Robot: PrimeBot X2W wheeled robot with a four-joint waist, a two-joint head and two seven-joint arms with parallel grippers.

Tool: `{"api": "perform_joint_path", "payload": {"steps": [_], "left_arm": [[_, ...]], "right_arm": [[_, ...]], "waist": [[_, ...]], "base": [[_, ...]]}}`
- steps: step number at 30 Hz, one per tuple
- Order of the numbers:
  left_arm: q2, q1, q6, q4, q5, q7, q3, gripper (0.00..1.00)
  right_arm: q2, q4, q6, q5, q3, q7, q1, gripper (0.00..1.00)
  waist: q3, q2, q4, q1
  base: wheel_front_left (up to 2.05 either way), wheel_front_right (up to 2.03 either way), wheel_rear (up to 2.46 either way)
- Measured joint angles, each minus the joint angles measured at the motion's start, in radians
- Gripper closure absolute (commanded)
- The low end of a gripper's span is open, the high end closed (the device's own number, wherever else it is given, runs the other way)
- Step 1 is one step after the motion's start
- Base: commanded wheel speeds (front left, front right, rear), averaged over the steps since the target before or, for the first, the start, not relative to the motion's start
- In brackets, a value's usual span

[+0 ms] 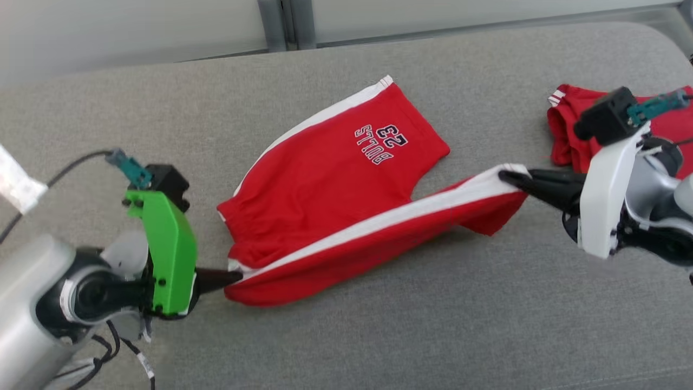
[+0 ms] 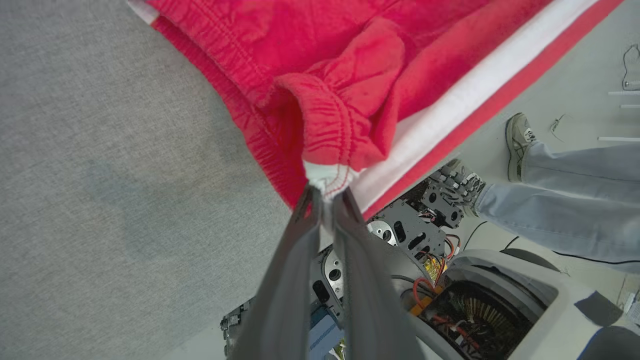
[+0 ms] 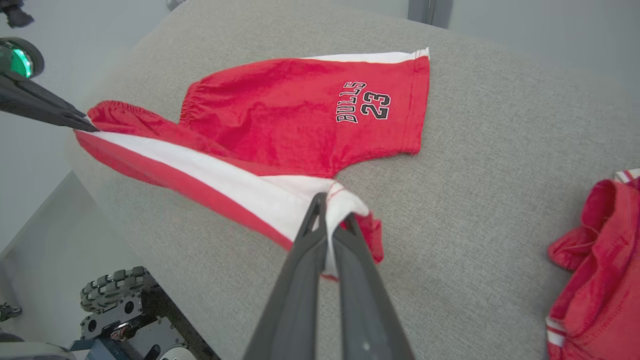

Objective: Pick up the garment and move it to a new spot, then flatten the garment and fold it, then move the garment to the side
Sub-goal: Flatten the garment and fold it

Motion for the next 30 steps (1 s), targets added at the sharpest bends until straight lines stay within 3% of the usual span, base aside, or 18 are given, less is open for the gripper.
{"api": "perform_joint_path", "payload": {"steps": [6, 11, 20, 30], "left_arm": [[-0.056, -0.185, 0.015, 0.075, -0.061, 0.175, 0.017, 1.00], [-0.088, -0.303, 0.053, 0.142, -0.075, 0.248, 0.033, 1.00], [-0.151, -0.415, 0.100, 0.224, -0.087, 0.291, 0.060, 1.00], [-0.157, -0.543, 0.134, 0.268, -0.071, 0.325, 0.082, 1.00]], "right_arm": [[0.057, 0.097, 0.000, 0.021, -0.028, 0.080, -0.124, 1.00], [0.106, 0.174, 0.000, 0.026, -0.042, 0.099, -0.223, 1.00], [0.189, 0.301, 0.000, 0.023, -0.038, 0.050, -0.364, 1.00], [0.244, 0.440, 0.000, 0.021, -0.006, 0.007, -0.520, 1.00]], "waist": [[0.087, 0.0000, 0.027, 0.0000], [0.166, 0.0000, 0.051, 0.0000], [0.287, 0.0000, 0.093, 0.0001], [0.406, 0.0000, 0.119, 0.0002]], "base": [[0.00, 0.00, 0.00], [0.00, 0.00, 0.00], [0.00, 0.00, 0.00], [0.00, 0.00, 0.00]]}}
